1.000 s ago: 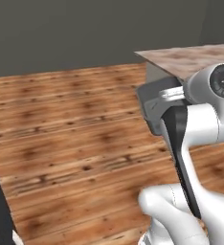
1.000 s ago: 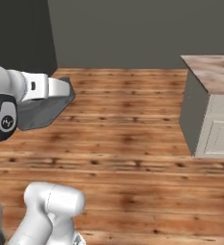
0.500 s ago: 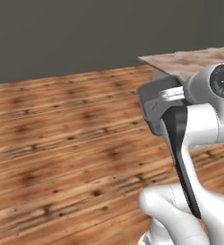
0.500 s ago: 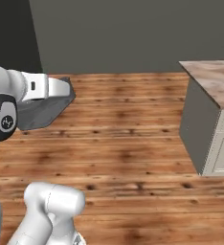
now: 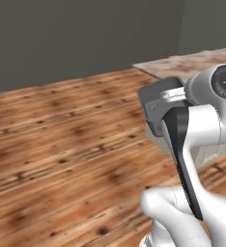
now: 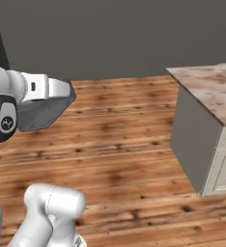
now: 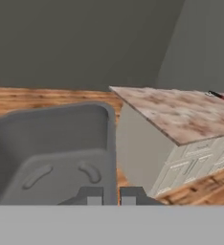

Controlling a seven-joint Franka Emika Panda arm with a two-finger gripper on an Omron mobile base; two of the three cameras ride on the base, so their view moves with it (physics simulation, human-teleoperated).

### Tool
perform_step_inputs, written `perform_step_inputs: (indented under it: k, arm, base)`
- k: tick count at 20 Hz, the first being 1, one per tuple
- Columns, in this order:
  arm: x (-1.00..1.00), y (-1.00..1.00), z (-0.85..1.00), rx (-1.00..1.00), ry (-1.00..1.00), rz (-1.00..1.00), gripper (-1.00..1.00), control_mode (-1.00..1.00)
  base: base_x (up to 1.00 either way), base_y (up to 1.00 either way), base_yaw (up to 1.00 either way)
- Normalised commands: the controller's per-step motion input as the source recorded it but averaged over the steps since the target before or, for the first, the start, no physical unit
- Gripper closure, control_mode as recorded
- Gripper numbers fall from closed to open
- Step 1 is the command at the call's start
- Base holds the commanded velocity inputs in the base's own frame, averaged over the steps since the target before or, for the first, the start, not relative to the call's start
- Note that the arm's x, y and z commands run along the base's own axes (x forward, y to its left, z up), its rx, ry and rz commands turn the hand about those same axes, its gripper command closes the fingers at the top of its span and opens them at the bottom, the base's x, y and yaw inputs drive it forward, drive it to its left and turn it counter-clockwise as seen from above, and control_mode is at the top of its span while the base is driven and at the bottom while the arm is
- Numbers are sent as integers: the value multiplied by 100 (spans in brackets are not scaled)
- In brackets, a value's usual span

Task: Retrieve the tupperware and aluminum foil from the cabinet and place them on the dining counter near the plate with fishs to prepare for storing leftovers.

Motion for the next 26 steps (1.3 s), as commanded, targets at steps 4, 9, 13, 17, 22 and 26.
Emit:
perform_step_inputs:
  k: [4,9,13,17,22,26]
  arm:
    - [0,0,0,0,0,0,100,100]
    - [0,0,0,0,0,0,100,100]
    - [0,0,0,0,0,0,100,100]
    - [0,0,0,0,0,0,100,100]
    - [0,0,0,0,0,0,100,100]
    - [0,0,0,0,0,0,100,100]
  base:
    - [100,50,-29]
    - [100,56,-29]
    - [100,62,-29]
    - [100,61,-31]
    - [100,63,-31]
    - [100,63,-31]
